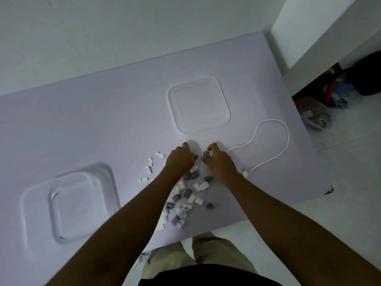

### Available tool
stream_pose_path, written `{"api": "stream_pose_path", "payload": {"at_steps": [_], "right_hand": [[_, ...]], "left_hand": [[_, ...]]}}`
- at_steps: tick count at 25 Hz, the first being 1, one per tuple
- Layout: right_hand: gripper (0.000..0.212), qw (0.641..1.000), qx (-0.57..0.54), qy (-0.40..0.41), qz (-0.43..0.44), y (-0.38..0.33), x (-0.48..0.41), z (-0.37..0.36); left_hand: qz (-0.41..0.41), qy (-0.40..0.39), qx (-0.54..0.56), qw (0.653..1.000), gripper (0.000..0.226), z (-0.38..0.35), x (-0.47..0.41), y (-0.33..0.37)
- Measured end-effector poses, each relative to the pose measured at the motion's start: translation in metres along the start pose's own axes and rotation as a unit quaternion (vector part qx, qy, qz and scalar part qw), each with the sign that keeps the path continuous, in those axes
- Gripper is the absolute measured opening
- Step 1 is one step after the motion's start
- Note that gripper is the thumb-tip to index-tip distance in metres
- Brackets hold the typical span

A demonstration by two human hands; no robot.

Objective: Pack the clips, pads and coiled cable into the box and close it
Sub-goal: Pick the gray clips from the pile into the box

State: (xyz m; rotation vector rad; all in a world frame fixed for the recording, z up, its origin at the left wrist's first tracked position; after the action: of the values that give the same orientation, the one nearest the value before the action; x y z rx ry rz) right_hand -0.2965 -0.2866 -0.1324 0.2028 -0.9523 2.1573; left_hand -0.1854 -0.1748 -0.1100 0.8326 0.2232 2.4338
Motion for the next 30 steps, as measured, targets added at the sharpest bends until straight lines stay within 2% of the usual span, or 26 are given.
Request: {"api": "stream_pose_path", "payload": {"at_steps": [2, 4, 6, 7, 10, 12, 13, 15, 17, 19, 21, 24, 26, 28, 30], "right_hand": [[0.031, 0.999, 0.036, 0.004, 0.021, -0.002, -0.005, -0.004], [0.030, 1.000, 0.020, -0.009, 0.021, 0.000, -0.007, -0.008], [0.031, 0.994, -0.102, -0.021, -0.027, 0.004, -0.006, -0.009], [0.031, 0.978, -0.196, -0.025, -0.069, 0.007, -0.004, -0.007], [0.026, 0.892, -0.427, -0.033, -0.148, 0.017, 0.012, -0.004], [0.021, 0.871, -0.467, -0.043, -0.145, 0.023, 0.023, -0.004], [0.019, 0.875, -0.461, -0.045, -0.140, 0.025, 0.028, -0.006], [0.016, 0.908, -0.407, -0.031, -0.098, 0.026, 0.036, -0.008], [0.015, 0.956, -0.294, -0.009, -0.007, 0.022, 0.041, -0.011], [0.025, 0.976, -0.203, -0.018, 0.070, 0.016, 0.046, -0.019], [0.035, 0.976, -0.197, -0.018, 0.087, 0.012, 0.048, -0.022], [0.043, 0.970, -0.232, -0.022, 0.061, 0.007, 0.046, -0.021], [0.046, 0.964, -0.264, -0.028, 0.032, 0.003, 0.049, -0.020], [0.044, 0.945, -0.323, -0.044, -0.004, 0.002, 0.053, -0.017], [0.041, 0.912, -0.402, -0.057, -0.065, 0.006, 0.057, -0.014]], "left_hand": [[-0.005, -0.002, -0.022, 1.000, 0.041, -0.008, -0.002, 0.000], [-0.013, -0.016, 0.000, 1.000, 0.035, -0.011, -0.003, -0.001], [-0.007, -0.035, 0.083, 0.996, 0.026, -0.009, -0.003, -0.005], [0.009, -0.038, 0.143, 0.989, 0.021, -0.005, -0.001, -0.009], [0.067, -0.051, 0.300, 0.950, 0.018, 0.002, 0.009, -0.028], [0.083, -0.068, 0.354, 0.929, 0.017, 0.003, 0.021, -0.039], [0.080, -0.076, 0.361, 0.926, 0.015, 0.002, 0.027, -0.043], [0.044, -0.092, 0.331, 0.938, 0.017, 0.002, 0.039, -0.048], [-0.008, -0.084, 0.251, 0.964, 0.023, -0.002, 0.046, -0.052], [-0.028, -0.063, 0.182, 0.981, 0.020, -0.009, 0.050, -0.058], [-0.028, -0.051, 0.145, 0.988, 0.022, -0.016, 0.054, -0.062], [-0.033, -0.043, 0.099, 0.994, 0.033, -0.024, 0.058, -0.055], [-0.038, -0.036, 0.053, 0.997, 0.031, -0.029, 0.057, -0.049], [-0.036, -0.027, 0.020, 0.999, 0.029, -0.034, 0.057, -0.044], [-0.029, -0.016, 0.009, 0.999, 0.028, -0.036, 0.056, -0.042]]}}
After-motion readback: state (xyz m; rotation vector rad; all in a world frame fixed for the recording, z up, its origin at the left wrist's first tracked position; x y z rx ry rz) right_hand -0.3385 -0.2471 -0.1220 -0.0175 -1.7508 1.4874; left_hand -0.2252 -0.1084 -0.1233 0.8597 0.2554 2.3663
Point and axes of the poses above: each hand's wrist, its own x-axis away from the middle knuckle, its own z-axis out of the back of the hand, y = z × x, the point moved 5 cm from there along -x, towards the middle knuckle, and after that the axes turned 3 degrees about y, right-handed, at the moved point
